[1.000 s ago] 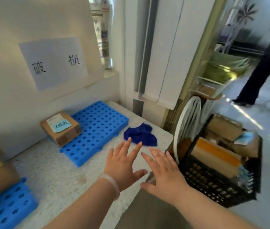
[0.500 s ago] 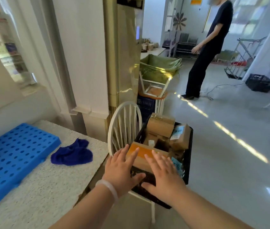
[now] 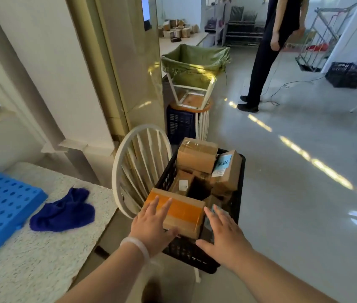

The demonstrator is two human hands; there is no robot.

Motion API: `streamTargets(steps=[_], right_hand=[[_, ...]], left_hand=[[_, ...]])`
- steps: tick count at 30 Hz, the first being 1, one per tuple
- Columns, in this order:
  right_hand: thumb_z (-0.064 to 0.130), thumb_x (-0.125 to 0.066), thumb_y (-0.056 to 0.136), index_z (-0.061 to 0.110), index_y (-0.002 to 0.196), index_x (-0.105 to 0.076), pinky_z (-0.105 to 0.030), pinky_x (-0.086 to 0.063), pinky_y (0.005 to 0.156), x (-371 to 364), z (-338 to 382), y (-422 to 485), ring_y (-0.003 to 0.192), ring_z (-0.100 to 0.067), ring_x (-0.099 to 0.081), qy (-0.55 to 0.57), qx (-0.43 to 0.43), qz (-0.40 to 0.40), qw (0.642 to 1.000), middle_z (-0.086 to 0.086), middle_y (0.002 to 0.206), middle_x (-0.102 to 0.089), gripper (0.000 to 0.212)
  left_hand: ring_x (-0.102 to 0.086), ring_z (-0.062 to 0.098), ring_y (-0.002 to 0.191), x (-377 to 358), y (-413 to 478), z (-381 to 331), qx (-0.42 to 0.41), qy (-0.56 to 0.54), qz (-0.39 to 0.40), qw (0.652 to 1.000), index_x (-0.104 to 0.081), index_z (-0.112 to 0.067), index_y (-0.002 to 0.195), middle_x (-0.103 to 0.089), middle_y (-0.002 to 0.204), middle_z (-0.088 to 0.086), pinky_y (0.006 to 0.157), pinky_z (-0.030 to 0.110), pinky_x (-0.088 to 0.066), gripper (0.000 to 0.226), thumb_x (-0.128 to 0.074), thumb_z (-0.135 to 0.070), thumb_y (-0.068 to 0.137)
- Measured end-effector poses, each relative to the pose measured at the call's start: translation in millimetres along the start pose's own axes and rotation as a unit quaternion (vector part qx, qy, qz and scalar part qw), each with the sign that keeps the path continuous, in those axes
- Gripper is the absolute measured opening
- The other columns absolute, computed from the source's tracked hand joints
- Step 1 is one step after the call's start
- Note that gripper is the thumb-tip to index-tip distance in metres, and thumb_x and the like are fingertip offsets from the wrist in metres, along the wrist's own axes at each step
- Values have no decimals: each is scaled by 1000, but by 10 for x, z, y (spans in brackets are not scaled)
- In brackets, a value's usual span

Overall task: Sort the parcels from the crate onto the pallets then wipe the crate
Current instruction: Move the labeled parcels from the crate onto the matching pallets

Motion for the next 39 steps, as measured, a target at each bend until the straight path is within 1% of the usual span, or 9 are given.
streamTargets(steps=[10, 15, 18, 22, 25, 29, 33, 37, 39], right_hand=[[65, -50, 89, 35, 154, 13, -51, -23, 119, -337, -94, 728, 150, -26, -10, 124, -151, 58, 979, 7, 164, 1, 95], [58, -55, 90, 33, 154, 15, -51, -30, 115, -498, -148, 1010, 146, -31, -22, 217, -247, 67, 942, -1, 163, -11, 98], [51, -58, 92, 31, 155, 13, -47, -35, 109, -543, -144, 1039, 140, -33, -32, 271, -294, 45, 916, -6, 160, -18, 97], [48, -55, 94, 24, 156, -14, -43, -43, 100, -513, -187, 997, 128, -31, -45, 323, -321, 15, 890, -9, 142, -41, 78], [51, -53, 95, 23, 145, -36, -39, -47, 87, -403, -234, 942, 114, -27, -52, 369, -325, -15, 871, -4, 124, -51, 60], [57, -56, 91, 25, 130, -36, -40, -47, 80, -150, -289, 756, 104, -27, -53, 429, -333, -83, 836, -6, 119, -52, 55], [65, -48, 90, 25, 125, -40, -39, -49, 72, 89, -330, 567, 100, -27, -56, 471, -323, -124, 811, -6, 114, -53, 54], [55, -50, 95, 25, 137, -44, -44, -53, 88, 389, -360, 312, 109, -26, -56, 455, -268, -164, 833, -4, 123, -56, 53], [50, -52, 96, 27, 141, -43, -48, -52, 93, 451, -360, 179, 109, -25, -56, 455, -251, -163, 839, -2, 122, -58, 51]], left_hand=[[-1, 31, 150, -155, 914, 589, 80, -64, 61, 993, -1, -48, 151, 4, 164, -8, 119, 54, -19, 78, -46, -64, 90], [-8, 32, 149, -403, 1227, 718, 92, -85, 139, 982, 1, -49, 151, 6, 163, -5, 118, 53, -23, 80, -53, -56, 91], [-14, 29, 148, -475, 1258, 772, 101, -105, 144, 979, 0, -46, 152, 3, 162, -5, 117, 48, -27, 85, -59, -49, 91], [-26, 27, 144, -390, 1243, 812, 102, -166, 101, 976, -2, -43, 152, -12, 159, -4, 113, 48, -35, 90, -64, -45, 88], [-32, 27, 141, -220, 1203, 862, 146, -233, 33, 961, 1, -35, 155, -19, 157, 0, 111, 48, -39, 99, -68, -48, 85], [-37, 28, 135, 61, 1027, 753, 171, -276, -50, 944, -18, -30, 153, -26, 150, 2, 107, 50, -43, 92, -68, -57, 81], [-46, 25, 125, 300, 813, 608, 172, -348, -115, 915, -35, -31, 138, -41, 138, 1, 101, 47, -47, 75, -70, -59, 78], [-50, 20, 107, 389, 533, 343, 166, -435, -117, 878, -34, -33, 120, -46, 121, -3, 88, 37, -50, 56, -72, -48, 82], [-49, 18, 104, 440, 400, 226, 151, -445, -121, 874, -34, -29, 123, -47, 124, -1, 87, 35, -49, 58, -73, -42, 82]])
Point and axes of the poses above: each hand's wrist, its own y-axis towards the middle knuckle, its own x-axis out of the back of the hand, z = x × y, the point moved 10 cm from there along y, towards the middle knuckle
